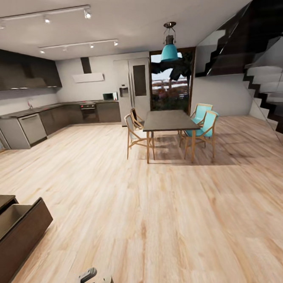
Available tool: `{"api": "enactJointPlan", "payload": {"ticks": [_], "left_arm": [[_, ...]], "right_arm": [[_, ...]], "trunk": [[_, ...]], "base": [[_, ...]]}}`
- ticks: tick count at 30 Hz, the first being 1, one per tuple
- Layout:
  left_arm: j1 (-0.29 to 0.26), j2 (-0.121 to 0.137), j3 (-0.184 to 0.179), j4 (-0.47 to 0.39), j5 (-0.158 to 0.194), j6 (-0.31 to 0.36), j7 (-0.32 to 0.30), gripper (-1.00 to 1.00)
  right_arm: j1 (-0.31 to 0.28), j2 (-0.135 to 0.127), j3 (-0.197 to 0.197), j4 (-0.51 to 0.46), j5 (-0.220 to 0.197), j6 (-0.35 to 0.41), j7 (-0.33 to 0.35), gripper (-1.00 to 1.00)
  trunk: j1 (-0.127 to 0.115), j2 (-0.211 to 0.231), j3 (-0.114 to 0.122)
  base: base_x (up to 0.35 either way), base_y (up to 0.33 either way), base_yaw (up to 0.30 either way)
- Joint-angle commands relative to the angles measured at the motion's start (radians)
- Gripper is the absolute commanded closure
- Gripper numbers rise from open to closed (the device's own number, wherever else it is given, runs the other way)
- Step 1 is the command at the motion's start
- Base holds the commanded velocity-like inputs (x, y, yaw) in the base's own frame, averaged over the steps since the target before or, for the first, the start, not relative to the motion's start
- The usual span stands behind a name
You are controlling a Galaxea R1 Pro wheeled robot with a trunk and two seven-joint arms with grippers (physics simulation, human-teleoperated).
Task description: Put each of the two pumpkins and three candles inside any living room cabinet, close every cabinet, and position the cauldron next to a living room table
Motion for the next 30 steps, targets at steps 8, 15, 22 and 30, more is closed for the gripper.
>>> {"api": "enactJointPlan", "payload": {"ticks": [8,15,22,30], "left_arm": [[0.000,0.000,-0.001,-0.001,0.006,0.005,0.000,-1.00],[-0.001,0.001,-0.001,-0.001,0.006,0.005,0.000,-1.00],[-0.001,0.001,-0.001,-0.001,0.006,0.005,0.000,-1.00],[-0.001,0.002,-0.001,-0.002,0.006,0.005,0.000,-1.00]], "right_arm": [[-0.001,0.000,0.008,-0.001,-0.009,-0.003,-0.002,-1.00],[-0.001,0.000,0.008,-0.001,-0.011,-0.003,-0.002,-1.00],[-0.001,0.000,0.008,-0.001,-0.011,-0.003,-0.002,-1.00],[-0.001,0.000,0.008,-0.001,-0.011,-0.003,-0.002,-1.00]], "trunk": [[0.000,-0.001,-0.005],[0.000,-0.001,-0.008],[0.000,-0.001,-0.012],[0.000,-0.001,-0.015]], "base": [[0.000,-0.006,-0.292],[0.000,0.000,-0.292],[0.010,-0.013,-0.292],[0.101,-0.153,-0.292]]}}
